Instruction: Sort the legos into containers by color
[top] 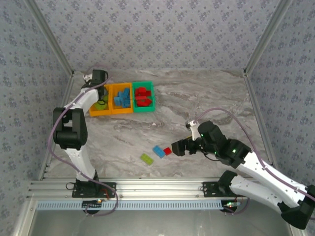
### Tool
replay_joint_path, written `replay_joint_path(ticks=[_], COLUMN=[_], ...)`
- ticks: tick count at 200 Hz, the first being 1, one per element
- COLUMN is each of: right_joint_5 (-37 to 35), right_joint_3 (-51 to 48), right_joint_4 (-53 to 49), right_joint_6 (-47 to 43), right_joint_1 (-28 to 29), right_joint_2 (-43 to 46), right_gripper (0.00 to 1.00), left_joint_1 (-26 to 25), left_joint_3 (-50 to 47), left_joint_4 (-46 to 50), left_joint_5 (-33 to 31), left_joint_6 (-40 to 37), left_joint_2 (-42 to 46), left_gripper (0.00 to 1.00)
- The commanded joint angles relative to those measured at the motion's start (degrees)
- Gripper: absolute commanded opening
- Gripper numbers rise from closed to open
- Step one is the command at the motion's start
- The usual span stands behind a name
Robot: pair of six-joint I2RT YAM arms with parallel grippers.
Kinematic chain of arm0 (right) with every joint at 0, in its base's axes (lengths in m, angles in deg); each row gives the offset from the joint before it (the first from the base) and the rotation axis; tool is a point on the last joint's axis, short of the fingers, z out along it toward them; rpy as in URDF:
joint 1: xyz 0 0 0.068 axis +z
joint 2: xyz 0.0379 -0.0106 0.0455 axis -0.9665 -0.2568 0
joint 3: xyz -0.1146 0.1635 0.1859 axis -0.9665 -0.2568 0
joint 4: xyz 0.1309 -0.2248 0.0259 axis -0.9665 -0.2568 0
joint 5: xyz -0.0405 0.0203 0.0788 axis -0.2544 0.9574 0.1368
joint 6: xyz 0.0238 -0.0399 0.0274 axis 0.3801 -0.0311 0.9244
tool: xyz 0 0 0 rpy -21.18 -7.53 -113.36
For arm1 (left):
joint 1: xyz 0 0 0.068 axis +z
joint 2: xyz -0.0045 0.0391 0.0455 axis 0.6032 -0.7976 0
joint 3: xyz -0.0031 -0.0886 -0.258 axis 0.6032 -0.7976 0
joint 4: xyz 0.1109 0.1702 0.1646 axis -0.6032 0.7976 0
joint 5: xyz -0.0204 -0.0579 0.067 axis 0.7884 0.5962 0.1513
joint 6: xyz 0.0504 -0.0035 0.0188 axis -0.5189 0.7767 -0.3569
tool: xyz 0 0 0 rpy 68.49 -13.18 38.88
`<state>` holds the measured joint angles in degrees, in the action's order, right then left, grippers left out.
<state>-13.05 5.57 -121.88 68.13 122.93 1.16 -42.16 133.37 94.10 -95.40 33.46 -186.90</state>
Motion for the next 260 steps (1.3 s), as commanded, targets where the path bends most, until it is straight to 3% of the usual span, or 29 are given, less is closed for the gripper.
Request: replay_joint_path(ticks=[1, 40, 71, 107, 130, 143, 160, 179, 222, 260], right_joint_5=[-1.9, -4.6, -12.7, -10.2, -7.8, -7.4, -5.9, -4.8, -6.3, -6.8], right_joint_3=[1.1, 1.0, 0.7, 1.4, 0.3, -1.0, -1.4, -1.4, -0.7, 0.9], right_joint_4=[-1.9, -1.5, -2.3, -0.4, 4.3, 6.3, 7.2, 8.9, 10.3, 11.6], right_joint_6=[1.3, 2.0, 4.3, 2.5, 0.5, -0.3, -1.5, -3.2, -6.8, -8.7], right_joint_1=[0.5, 0.6, 0.5, 1.4, 2.0, 2.1, 2.5, 4.4, 5.7, 6.3], right_joint_2=[1.3, 0.9, -3.4, -15.1, -22.1, -25.7, -29.8, -32.7, -38.4, -42.6], right_gripper=[1.0, 1.0, 1.0, 0.99, 0.93, 0.86, 0.77, 0.75, 0.7, 0.67], left_joint_1=[0.1, -1.6, -9.8, -25.8, -32.8, -36.1, -39.4, -41.6, -42.5, -42.6], left_joint_3=[2.3, -5.2, -13.8, -20.5, -21.9, -22.5, -24.5, -27.1, -31.9, -33.9], left_joint_4=[2.3, -0.1, -1.0, 1.7, 8.4, 12.9, 18.0, 20.5, 17.5, 16.8], left_joint_5=[1.1, 8.7, 16.8, 23.2, 34.0, 38.9, 40.7, 40.6, 43.4, 41.9], left_joint_6=[1.0, 2.8, 1.1, -13.2, -27.0, -34.6, -42.6, -47.3, -51.1, -51.6], left_joint_2=[0.3, 13.7, 31.6, 49.1, 56.6, 59.4, 61.4, 61.8, 62.1, 64.1], left_gripper=[0.55, 0.54, 0.58, 0.68, 0.71, 0.73, 0.75, 0.83, 0.99, 0.99])
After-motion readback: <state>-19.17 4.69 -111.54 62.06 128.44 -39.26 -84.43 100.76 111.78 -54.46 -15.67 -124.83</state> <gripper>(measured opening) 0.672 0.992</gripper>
